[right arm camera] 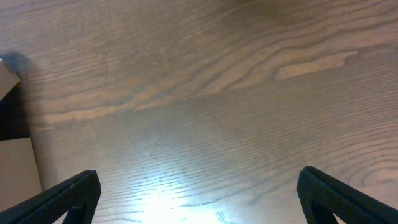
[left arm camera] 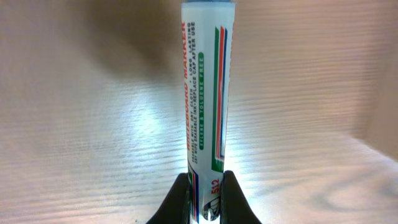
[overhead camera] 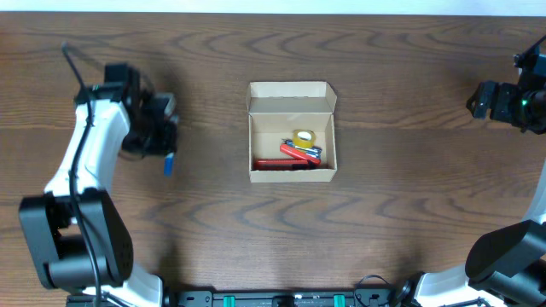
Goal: Pack container
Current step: 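Carry the blue-capped marker with the left gripper over the box, then lower the marker into the box, release it, and retract the left arm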
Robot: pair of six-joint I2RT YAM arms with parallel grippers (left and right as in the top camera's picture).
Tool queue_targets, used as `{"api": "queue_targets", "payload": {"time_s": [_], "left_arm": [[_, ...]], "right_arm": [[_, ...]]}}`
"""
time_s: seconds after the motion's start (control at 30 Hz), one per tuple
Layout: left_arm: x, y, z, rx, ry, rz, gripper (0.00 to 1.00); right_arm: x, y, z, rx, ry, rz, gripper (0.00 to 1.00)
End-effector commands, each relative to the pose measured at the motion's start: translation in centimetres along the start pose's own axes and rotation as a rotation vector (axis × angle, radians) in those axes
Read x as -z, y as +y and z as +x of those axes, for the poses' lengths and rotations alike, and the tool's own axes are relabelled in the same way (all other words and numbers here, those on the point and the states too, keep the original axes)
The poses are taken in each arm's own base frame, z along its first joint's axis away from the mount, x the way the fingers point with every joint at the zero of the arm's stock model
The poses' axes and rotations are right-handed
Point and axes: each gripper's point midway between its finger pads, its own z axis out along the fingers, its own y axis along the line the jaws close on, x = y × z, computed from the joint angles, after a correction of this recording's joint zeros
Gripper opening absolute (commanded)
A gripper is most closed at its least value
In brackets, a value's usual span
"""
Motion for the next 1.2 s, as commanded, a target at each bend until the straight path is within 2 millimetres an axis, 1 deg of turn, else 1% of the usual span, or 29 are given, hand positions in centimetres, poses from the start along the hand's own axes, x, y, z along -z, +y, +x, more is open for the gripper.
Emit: {"api": "queue_targets", "payload": {"time_s": [0.0, 0.07, 0.17, 0.27, 0.33, 0.4, 0.43, 0.53, 0.63, 0.7, 0.9, 0.93, 0.97, 1.17], "left_arm": [[4.8, -5.7, -2.8, -0.348, -0.106, 0.035, 0.05], [6.7, -8.9, -3.3, -0.529, -0.122, 0.039, 0.06], [9.5, -13.7, -4.4, -0.780, -0.190, 0.021, 0.06], [11.3, -17.3, -5.2, -0.992, -0.250, -0.045, 0.06], [11.9, -19.8, -5.0, -1.172, -0.273, -0.075, 0.06], [11.6, -22.2, -4.2, -1.345, -0.277, -0.070, 0.06], [11.3, -22.9, -3.8, -1.412, -0.269, -0.076, 0.06], [10.1, -24.3, -3.3, -1.544, -0.240, -0.082, 0.06], [8.7, -25.2, -3.4, -1.583, -0.223, -0.055, 0.06], [7.4, -25.3, -3.8, -1.581, -0.201, -0.044, 0.06], [2.7, -24.9, -4.5, -1.592, -0.094, -0.010, 0.06], [1.4, -24.7, -4.7, -1.589, -0.070, -0.007, 0.06], [0.9, -24.6, -4.8, -1.586, -0.058, -0.008, 0.06], [-3.3, -24.0, -4.7, -1.544, 0.036, 0.032, 0.06]], "right_arm": [[-0.4, -0.1, 0.2, 0.009, 0.013, -0.007, 0.99], [-0.4, -0.1, 0.2, 0.009, 0.013, -0.007, 0.99], [-0.4, -0.1, 0.2, 0.009, 0.013, -0.007, 0.99], [-0.4, -0.1, 0.2, 0.009, 0.013, -0.007, 0.99], [-0.4, -0.1, 0.2, 0.009, 0.013, -0.007, 0.99], [-0.4, -0.1, 0.2, 0.009, 0.012, -0.006, 0.99], [-0.4, -0.1, 0.2, 0.009, 0.012, -0.006, 0.99], [-0.4, -0.1, 0.2, 0.009, 0.011, -0.007, 0.99], [-0.4, -0.1, 0.1, 0.009, 0.010, -0.006, 0.99], [-0.4, -0.1, 0.1, 0.009, 0.010, -0.007, 0.99], [-0.4, 0.0, 0.1, 0.009, 0.009, -0.009, 0.99], [-0.4, 0.0, 0.1, 0.009, 0.009, -0.009, 0.99], [-0.4, 0.0, 0.1, 0.009, 0.010, -0.009, 0.99], [-0.4, 0.0, 0.2, 0.009, 0.010, -0.010, 0.99]]}}
